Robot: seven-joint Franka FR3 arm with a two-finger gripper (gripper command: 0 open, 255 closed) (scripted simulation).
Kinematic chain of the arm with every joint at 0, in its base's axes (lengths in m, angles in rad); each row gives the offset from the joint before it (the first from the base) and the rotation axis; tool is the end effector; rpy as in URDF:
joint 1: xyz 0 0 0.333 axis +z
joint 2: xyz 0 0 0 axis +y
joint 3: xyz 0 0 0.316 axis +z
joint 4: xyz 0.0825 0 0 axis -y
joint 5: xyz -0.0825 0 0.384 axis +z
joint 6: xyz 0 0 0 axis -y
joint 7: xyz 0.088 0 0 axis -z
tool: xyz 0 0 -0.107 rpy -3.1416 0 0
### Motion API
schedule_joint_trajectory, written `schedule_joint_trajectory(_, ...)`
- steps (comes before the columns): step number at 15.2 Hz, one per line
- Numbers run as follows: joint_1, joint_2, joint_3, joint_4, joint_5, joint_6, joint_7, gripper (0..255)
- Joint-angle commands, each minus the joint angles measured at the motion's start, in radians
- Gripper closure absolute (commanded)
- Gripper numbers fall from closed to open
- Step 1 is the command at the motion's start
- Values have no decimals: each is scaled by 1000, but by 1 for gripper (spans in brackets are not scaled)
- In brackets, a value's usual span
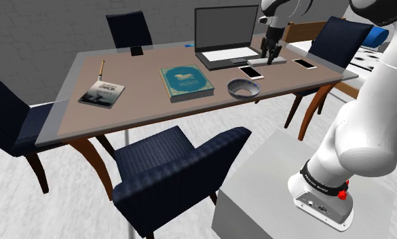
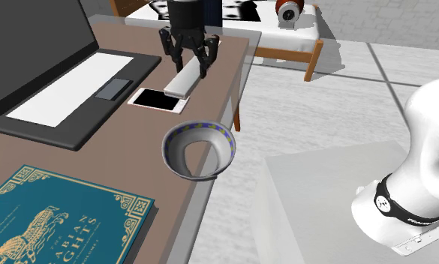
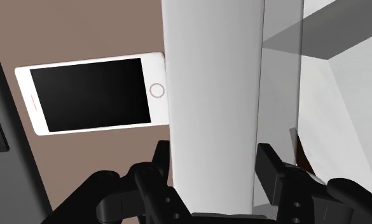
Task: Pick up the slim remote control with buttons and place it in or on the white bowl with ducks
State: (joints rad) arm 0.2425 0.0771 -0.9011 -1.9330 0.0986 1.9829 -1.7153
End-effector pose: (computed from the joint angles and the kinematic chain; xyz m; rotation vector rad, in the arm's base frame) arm 0.4605 -0.3378 0.4601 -2.7352 -1.5278 -0.0454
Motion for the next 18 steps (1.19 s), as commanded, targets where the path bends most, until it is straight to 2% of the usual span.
schedule_joint_trajectory(1,38,-59,16,-46,-52,13,74,255)
schedule_joint_trajectory(6,98,-205,98,-154,-170,23,268,255)
schedule_joint_trajectory(12,141,-321,230,-250,-237,19,481,255)
schedule_joint_trajectory(18,141,-290,215,-308,-224,103,467,255)
